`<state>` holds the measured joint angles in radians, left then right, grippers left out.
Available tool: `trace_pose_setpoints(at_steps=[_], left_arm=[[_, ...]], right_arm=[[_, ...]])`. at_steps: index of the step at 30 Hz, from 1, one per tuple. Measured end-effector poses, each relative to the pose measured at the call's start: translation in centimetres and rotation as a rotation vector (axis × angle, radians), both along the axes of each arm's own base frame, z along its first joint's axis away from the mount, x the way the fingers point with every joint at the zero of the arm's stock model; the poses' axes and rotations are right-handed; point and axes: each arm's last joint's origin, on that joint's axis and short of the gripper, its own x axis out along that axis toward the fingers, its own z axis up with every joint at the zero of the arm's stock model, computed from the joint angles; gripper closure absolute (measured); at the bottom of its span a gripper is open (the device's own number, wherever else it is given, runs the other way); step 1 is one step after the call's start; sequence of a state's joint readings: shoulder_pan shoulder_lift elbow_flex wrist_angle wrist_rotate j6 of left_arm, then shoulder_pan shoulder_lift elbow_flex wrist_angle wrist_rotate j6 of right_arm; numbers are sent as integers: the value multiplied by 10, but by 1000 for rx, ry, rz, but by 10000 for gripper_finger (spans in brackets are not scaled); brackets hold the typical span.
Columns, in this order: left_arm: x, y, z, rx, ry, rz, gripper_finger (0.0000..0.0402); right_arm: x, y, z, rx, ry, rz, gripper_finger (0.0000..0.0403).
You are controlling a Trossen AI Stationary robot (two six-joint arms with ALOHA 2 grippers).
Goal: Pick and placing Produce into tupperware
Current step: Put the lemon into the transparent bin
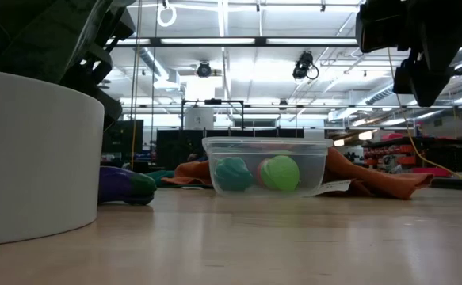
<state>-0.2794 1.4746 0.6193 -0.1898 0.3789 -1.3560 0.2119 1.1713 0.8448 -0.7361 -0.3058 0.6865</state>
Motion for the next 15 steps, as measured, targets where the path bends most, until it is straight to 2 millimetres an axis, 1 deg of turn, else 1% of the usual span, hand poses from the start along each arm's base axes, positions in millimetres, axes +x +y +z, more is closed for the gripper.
trace_pose_setpoints(at_steps=[15], left_arm=[[0,0,0,9,-2,5,172]], right_arm=[[0,0,0,-3,-1,-1,204]])
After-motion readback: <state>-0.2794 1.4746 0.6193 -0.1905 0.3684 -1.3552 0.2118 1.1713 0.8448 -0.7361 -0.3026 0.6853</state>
